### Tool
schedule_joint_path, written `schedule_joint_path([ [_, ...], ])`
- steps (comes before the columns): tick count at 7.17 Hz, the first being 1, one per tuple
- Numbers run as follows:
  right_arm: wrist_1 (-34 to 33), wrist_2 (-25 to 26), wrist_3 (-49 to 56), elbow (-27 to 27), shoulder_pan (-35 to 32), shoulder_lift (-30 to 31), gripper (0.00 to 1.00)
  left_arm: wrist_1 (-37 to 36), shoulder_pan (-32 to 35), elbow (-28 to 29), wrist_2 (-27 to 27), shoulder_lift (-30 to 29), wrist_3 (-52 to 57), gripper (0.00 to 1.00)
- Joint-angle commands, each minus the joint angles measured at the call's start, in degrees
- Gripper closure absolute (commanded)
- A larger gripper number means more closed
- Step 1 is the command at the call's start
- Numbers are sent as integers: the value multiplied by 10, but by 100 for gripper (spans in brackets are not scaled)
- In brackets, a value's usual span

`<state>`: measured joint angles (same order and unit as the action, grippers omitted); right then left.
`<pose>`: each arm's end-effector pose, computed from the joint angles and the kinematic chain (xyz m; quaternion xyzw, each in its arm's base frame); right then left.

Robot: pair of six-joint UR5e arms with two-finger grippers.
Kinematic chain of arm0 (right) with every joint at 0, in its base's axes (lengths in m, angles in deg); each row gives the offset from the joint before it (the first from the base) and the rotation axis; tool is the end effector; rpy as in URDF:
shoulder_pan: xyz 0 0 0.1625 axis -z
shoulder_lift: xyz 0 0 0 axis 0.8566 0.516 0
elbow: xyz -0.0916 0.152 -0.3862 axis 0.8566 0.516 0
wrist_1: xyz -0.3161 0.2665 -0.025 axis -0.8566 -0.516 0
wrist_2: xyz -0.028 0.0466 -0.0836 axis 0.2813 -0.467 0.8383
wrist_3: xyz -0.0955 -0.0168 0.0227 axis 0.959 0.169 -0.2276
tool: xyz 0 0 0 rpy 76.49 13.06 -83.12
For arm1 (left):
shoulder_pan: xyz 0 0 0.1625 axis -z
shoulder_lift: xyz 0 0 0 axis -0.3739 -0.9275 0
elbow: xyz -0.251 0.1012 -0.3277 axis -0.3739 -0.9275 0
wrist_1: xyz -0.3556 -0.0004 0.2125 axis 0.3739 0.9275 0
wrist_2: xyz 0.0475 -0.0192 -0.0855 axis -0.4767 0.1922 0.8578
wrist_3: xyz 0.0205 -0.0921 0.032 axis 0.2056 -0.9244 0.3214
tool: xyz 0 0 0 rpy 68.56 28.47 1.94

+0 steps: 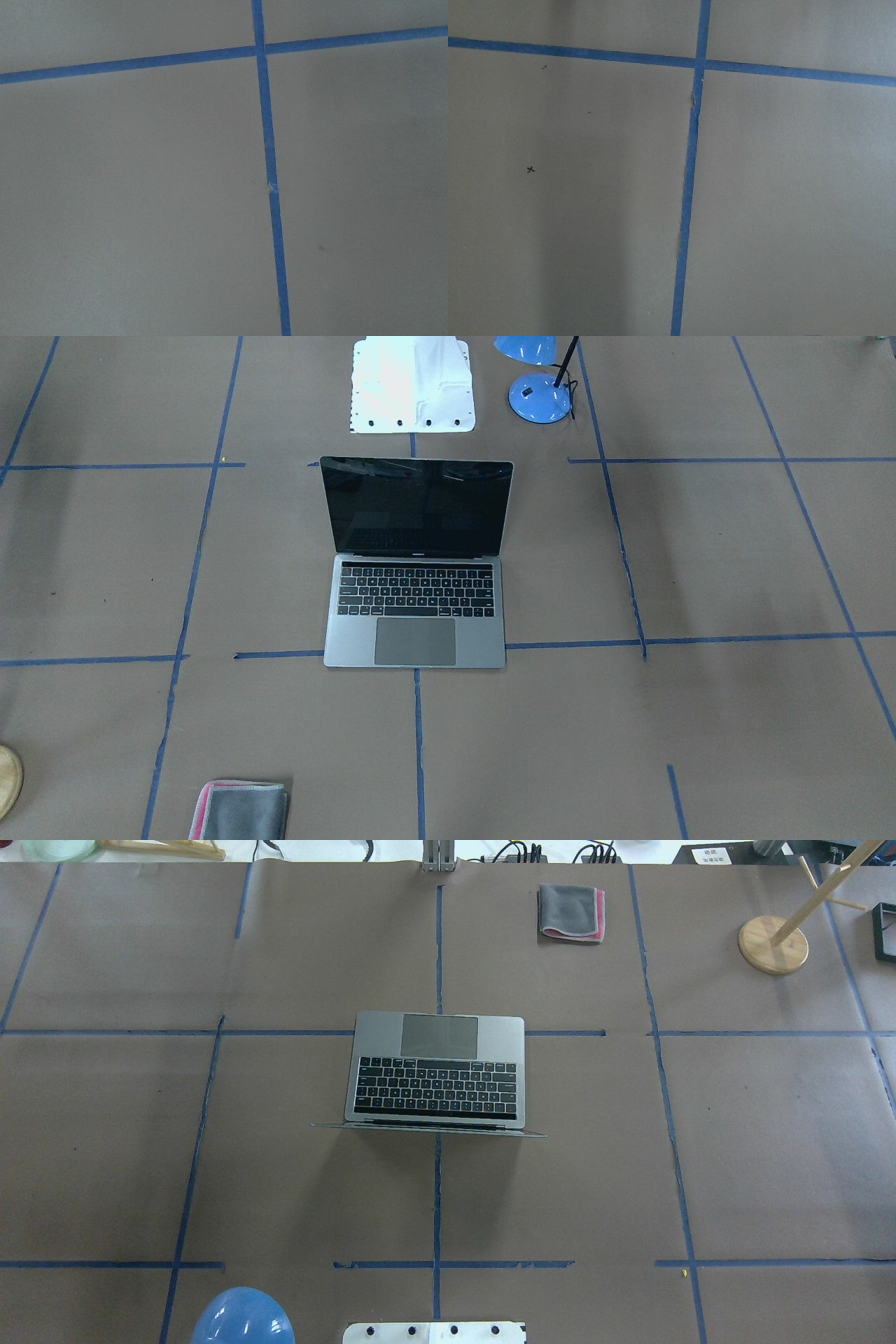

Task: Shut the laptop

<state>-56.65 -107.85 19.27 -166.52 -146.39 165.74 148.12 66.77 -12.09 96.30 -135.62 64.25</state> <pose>0.0474 -0.4177 0.6216 0.0075 -0.3627 -0.0413 0.9309 -0.0529 -0.4508 0.6615 -0.0154 0.3842 0.0654 0.9208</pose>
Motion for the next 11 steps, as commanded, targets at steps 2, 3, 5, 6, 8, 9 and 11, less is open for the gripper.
schedule_joint_path([
  [2,2,-3,2,-1,1,0,0,0,-1,-6,1,0,0,0],
  [3,18,-4,2,-4,1,-1,0,0,-2,-19,0,1,0,0],
  [5,66,-7,-1,-5,2,-1,0,11,-6,-46,2,-18,-8,0],
  [6,81,-36,-1,-7,4,-1,0,51,-5,-48,2,-55,-8,0],
  [8,115,-120,-32,-13,17,0,1,80,-26,-60,8,-59,-7,0],
  [9,178,-120,-117,-18,44,0,1,82,-67,-67,9,-59,-40,0],
  [11,375,-116,-358,-18,134,13,1,140,-135,-118,8,-54,-225,0],
])
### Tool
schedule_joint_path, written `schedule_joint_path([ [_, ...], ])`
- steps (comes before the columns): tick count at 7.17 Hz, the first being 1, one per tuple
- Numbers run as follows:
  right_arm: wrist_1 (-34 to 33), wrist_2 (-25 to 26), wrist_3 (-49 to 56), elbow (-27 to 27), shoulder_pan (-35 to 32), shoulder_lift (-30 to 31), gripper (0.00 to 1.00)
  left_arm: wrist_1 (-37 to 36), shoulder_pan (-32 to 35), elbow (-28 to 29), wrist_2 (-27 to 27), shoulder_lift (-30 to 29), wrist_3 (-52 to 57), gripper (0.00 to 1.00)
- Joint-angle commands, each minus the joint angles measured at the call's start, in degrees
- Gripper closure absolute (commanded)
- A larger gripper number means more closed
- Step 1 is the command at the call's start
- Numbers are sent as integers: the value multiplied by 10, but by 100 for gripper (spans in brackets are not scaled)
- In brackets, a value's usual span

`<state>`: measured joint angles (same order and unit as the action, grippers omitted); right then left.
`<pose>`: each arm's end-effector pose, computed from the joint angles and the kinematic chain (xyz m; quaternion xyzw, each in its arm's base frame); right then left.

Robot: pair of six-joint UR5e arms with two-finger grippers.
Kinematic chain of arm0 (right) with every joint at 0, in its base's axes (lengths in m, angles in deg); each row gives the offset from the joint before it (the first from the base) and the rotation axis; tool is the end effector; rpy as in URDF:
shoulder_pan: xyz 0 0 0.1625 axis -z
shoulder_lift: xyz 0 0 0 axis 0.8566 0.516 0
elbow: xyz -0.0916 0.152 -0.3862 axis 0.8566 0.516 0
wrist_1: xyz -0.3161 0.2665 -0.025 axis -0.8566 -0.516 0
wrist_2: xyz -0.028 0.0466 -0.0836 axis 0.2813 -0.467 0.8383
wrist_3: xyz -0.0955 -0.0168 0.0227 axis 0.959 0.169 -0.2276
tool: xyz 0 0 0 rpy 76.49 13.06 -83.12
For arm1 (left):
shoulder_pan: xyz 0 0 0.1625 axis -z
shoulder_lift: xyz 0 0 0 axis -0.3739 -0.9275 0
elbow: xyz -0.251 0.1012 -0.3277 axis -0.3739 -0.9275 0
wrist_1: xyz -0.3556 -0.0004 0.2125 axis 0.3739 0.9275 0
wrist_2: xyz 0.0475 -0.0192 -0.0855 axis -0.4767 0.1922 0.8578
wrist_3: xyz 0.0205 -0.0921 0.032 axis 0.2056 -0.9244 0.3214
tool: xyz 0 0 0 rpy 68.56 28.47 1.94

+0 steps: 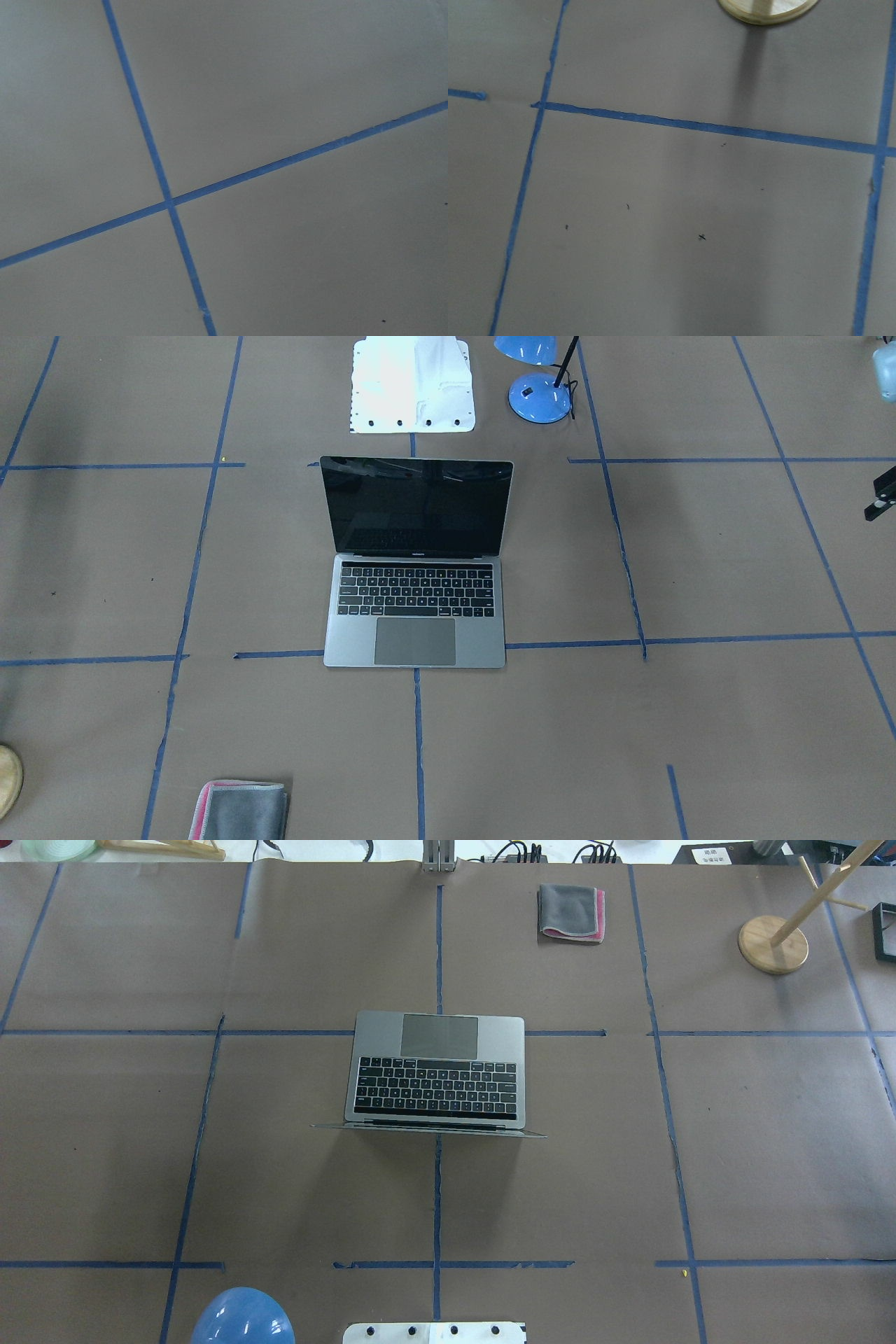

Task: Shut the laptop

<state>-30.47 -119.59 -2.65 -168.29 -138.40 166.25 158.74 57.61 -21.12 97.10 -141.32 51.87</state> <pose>-0.0262 -0.4274 0.5443 0.0960 -0.4841 -0.0423 0.8687 0.0301 -0.5054 0.5150 0.1146 0.3998 0.1238 0.9009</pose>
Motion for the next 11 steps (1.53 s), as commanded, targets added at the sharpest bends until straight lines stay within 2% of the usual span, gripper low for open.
schedule_joint_path([
  [1,178,4,-228,-2,94,8,1,91,-87,-45,-1,14,-151,0],
  [2,243,39,-325,-5,157,6,1,158,-137,-63,-1,43,-199,0],
  [3,310,109,-421,-12,237,6,1,213,-203,-64,-2,45,-288,0],
  [4,341,142,-475,-22,288,6,1,275,-244,-64,-3,42,-375,0],
  [5,343,167,-505,-58,334,8,1,369,-295,-64,-6,41,-476,0],
  [6,343,180,-525,-91,367,10,1,428,-329,-60,-8,39,-536,1],
  [7,343,227,-554,-119,421,10,2,450,-361,-56,-8,25,-542,1],
  [8,343,335,-593,-147,510,9,2,451,-382,-54,-10,5,-543,3],
  [9,343,414,-618,-162,572,6,3,453,-398,-57,-43,3,-544,6],
  [10,343,472,-649,-164,617,-18,11,456,-437,-55,-92,-11,-563,7],
  [11,340,525,-654,-163,655,-37,18,454,-482,-51,-132,-50,-618,8],
])
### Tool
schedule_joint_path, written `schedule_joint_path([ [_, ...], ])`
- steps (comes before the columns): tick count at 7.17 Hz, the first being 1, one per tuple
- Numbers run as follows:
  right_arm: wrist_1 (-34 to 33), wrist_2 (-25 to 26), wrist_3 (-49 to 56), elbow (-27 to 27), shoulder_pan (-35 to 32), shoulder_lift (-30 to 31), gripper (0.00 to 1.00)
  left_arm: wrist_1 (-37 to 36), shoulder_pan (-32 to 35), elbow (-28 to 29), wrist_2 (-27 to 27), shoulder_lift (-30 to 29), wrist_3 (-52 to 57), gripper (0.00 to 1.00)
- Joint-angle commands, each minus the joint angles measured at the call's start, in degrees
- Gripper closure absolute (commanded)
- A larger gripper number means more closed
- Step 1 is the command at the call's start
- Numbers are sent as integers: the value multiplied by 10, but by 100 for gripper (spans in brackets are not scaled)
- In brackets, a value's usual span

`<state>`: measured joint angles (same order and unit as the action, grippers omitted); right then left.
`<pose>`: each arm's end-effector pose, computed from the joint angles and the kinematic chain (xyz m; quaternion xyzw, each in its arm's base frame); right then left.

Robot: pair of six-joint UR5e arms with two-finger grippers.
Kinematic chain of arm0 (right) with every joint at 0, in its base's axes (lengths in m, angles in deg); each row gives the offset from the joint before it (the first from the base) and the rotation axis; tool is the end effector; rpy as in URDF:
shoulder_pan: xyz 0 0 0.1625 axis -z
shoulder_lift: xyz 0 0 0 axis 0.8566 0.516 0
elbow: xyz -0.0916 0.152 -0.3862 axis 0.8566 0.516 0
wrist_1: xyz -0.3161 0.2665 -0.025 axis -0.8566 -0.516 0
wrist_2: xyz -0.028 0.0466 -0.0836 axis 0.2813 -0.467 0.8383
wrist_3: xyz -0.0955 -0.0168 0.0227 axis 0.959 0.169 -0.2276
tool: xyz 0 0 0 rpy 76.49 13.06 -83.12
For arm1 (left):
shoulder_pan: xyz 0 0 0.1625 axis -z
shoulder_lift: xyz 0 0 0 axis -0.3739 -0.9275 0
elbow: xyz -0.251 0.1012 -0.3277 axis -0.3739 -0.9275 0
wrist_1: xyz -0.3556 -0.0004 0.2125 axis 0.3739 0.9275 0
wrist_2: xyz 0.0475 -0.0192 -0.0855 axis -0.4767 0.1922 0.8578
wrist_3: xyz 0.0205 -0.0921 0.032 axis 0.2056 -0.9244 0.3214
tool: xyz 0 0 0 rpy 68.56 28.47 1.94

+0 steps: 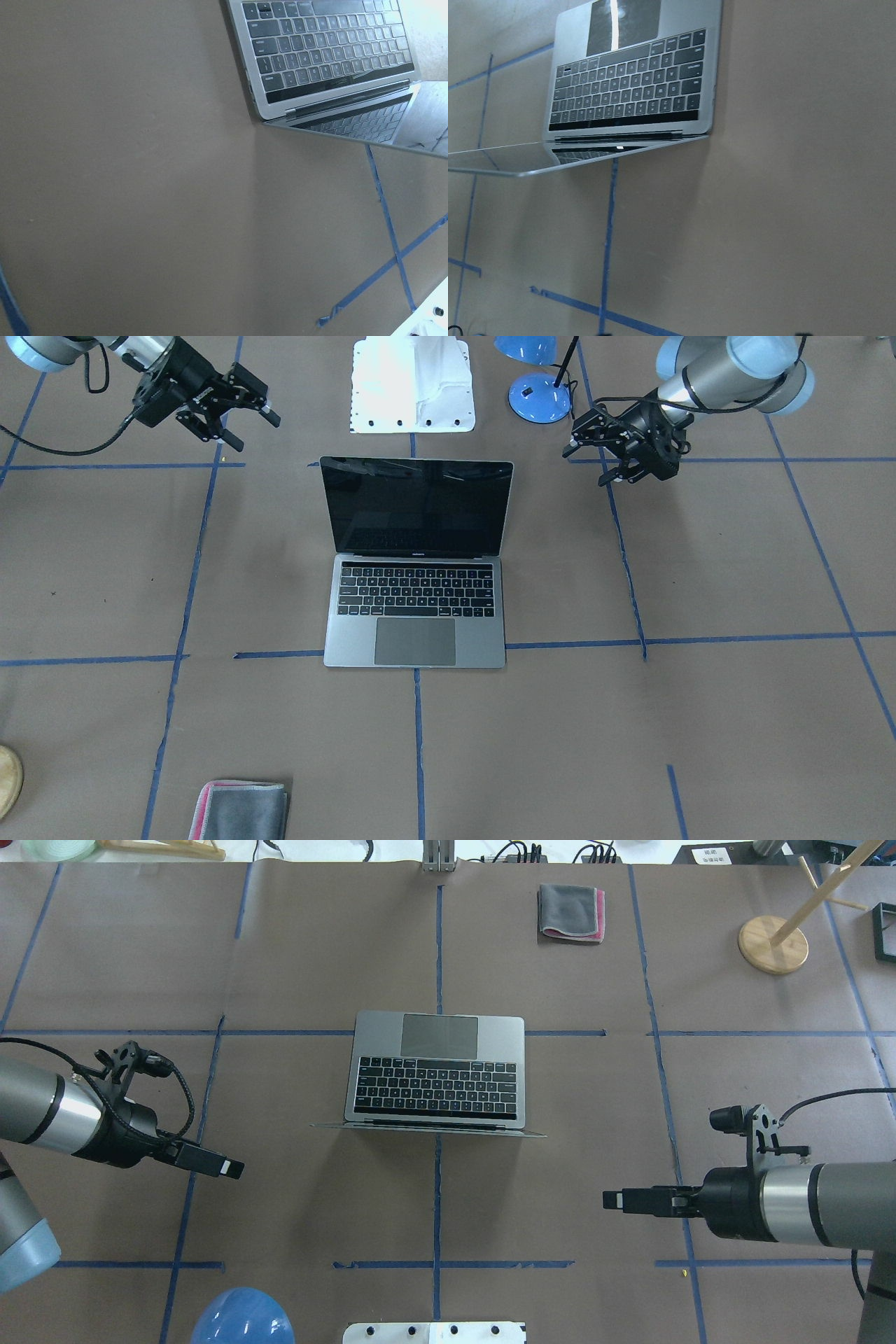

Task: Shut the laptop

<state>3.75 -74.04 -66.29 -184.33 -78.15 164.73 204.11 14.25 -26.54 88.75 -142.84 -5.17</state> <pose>-0.3432 -0.2447 0.3452 0.0867 -0.6398 0.0353 0.7628 0.3494 -0.3459 0.3676 0.0869 0.6112 0.1453 0.7732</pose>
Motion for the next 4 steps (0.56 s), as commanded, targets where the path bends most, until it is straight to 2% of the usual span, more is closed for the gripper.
schedule_joint_path([
  [1,-4,102,-22,-3,72,-37,25,0,-86,3,-95,-58,-74,13],
  [2,-6,117,-54,0,76,-53,46,2,-110,3,-126,-72,-102,35],
  [3,-6,145,-78,7,77,-69,74,1,-112,4,-128,-102,-159,70],
  [4,-7,175,-93,22,78,-91,91,2,-112,2,-128,-103,-166,96],
])
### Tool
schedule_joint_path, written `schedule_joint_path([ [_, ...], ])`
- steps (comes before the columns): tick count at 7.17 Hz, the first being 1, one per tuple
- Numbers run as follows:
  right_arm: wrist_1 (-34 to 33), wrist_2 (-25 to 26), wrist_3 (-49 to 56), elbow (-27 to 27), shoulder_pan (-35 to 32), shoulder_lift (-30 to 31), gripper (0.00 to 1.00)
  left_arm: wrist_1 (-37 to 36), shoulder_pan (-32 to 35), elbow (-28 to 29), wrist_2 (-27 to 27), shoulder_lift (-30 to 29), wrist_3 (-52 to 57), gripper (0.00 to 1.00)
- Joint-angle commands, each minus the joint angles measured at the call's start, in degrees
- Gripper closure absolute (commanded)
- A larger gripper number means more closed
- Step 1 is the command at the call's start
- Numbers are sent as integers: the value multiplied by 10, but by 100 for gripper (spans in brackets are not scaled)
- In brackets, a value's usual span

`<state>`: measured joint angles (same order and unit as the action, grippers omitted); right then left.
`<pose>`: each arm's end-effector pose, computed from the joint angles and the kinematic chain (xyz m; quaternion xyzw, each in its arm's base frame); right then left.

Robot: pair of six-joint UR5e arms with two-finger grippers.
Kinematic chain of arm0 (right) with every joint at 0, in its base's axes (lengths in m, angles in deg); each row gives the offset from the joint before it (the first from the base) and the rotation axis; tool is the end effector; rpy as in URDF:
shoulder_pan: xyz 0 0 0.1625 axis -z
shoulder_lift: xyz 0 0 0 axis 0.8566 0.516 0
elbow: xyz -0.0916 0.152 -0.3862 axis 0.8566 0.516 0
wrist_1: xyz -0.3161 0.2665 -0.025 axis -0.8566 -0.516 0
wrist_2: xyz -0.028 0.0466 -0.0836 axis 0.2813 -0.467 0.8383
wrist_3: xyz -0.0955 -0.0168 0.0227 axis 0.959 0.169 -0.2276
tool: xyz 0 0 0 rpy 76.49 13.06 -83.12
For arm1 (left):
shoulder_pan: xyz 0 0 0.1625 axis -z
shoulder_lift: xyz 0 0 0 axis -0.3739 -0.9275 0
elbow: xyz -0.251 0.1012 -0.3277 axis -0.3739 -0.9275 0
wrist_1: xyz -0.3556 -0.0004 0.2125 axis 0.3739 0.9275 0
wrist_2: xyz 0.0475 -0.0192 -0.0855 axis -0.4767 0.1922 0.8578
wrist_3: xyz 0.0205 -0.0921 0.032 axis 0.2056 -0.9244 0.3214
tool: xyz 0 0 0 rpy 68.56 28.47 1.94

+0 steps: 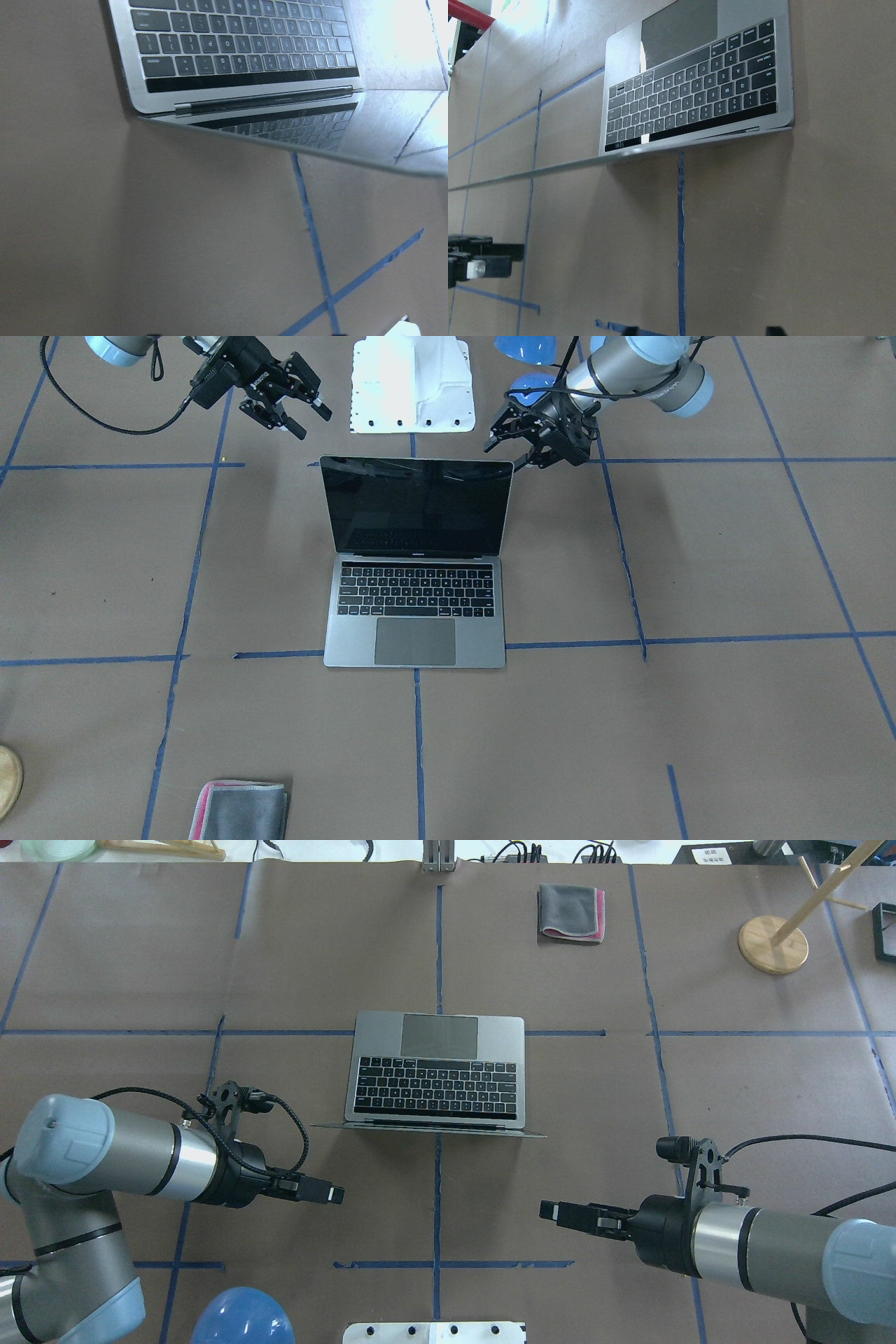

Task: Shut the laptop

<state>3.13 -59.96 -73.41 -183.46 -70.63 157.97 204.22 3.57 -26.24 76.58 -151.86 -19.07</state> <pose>-0.3916 -0.2266 0.3043 0.1000 -0.6721 0.1099 0.7254 0.4343 -0.3080 0.2926 0.0684 0.6540 0.0784 0.7493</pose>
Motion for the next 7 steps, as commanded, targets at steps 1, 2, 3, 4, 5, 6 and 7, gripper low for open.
schedule_joint_path([
  [1,-2,39,-24,24,3,-37,96,1,-4,-2,-8,-13,-27,100],
  [2,-2,49,-24,25,3,-41,98,0,-4,-4,-16,-13,-29,100],
  [3,-2,51,-24,26,3,-42,99,0,-4,-4,-34,-18,-32,100],
  [4,-2,54,-24,26,2,-43,99,-1,-4,-4,-50,-22,-32,100],
  [5,-2,60,-23,27,-3,-44,99,-1,2,-3,-51,-22,-32,100],
  [6,-14,60,-22,28,-12,-61,99,-4,16,-2,-50,-22,-32,100],
  [7,-46,60,-23,28,-17,-82,99,-8,36,-1,-50,-30,-32,100],
])
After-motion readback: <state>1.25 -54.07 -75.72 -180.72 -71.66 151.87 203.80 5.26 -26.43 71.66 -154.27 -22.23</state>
